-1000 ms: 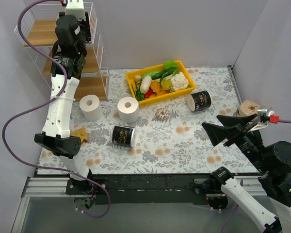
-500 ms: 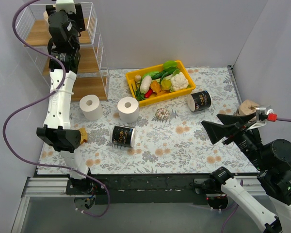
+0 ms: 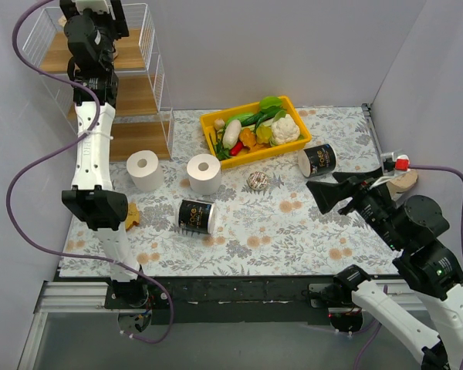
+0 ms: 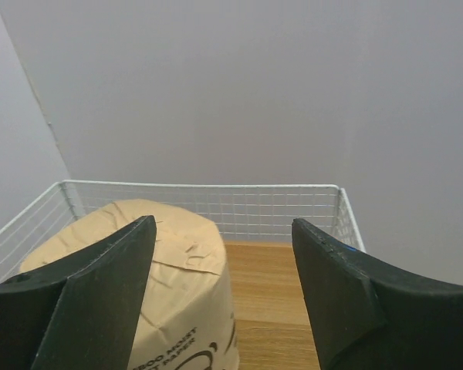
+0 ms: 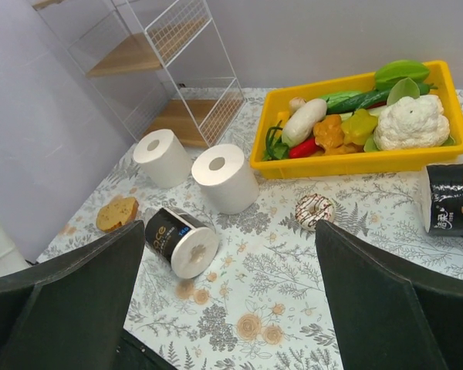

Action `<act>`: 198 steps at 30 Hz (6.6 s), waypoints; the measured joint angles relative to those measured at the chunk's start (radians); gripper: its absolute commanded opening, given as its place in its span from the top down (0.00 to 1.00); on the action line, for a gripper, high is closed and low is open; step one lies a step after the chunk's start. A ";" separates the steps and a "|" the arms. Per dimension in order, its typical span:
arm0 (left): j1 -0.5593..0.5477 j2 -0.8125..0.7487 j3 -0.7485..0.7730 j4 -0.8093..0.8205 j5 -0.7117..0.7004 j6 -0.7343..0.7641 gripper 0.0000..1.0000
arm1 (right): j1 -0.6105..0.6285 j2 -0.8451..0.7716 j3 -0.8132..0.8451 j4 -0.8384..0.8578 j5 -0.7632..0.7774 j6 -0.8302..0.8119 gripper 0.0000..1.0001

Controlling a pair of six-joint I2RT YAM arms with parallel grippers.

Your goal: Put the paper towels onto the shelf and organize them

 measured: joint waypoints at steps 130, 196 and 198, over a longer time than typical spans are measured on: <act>0.095 -1.157 -1.642 0.023 0.838 -0.696 0.02 | -0.198 0.521 0.005 -0.034 0.642 -0.224 0.12; -0.110 -1.149 -1.805 -0.008 0.607 -0.590 0.02 | -0.962 1.266 0.282 0.034 0.085 -0.383 0.57; -0.110 -1.149 -1.805 -0.008 0.607 -0.590 0.02 | -0.962 1.266 0.282 0.034 0.079 -0.384 0.60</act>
